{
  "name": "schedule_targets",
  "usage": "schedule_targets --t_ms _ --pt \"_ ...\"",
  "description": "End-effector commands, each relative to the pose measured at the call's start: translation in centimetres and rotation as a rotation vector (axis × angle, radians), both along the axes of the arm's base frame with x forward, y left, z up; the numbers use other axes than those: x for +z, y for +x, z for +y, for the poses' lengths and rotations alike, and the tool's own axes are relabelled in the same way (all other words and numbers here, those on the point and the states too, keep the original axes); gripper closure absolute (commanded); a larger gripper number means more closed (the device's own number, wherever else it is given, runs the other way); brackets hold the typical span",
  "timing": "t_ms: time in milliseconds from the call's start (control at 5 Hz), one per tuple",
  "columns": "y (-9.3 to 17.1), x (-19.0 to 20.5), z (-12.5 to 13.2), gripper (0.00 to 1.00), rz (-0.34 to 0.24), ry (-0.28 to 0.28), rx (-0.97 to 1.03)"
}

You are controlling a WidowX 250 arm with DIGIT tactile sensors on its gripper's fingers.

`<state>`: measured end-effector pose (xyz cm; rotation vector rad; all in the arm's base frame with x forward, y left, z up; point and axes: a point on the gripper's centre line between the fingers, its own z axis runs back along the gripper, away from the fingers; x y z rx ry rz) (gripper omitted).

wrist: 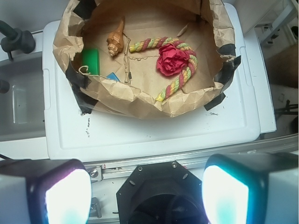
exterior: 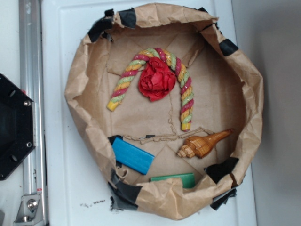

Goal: Grab the multicolored rope.

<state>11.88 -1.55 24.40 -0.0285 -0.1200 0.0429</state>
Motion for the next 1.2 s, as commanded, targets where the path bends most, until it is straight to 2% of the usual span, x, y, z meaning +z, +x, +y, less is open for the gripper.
schedule_targets --t_ms 0,200,400,600,800,1000 --pt "0.0 0.0 0.0 0.0 0.0 0.0 0.0" --pt "4.3 -1.3 1.4 0.0 -0.037 -0.027 -0.05" --pt "9.4 -3.2 2.1 0.0 -0.082 0.047 -0.08" --pt "14.5 -5.9 1.7 0.0 -0.102 0.147 -0.293" --pt "18.4 -9.7 1.2 0.0 -0.073 0.263 -0.554" --pt "19.2 -13.7 0.6 0.0 -0.052 0.27 -0.81"
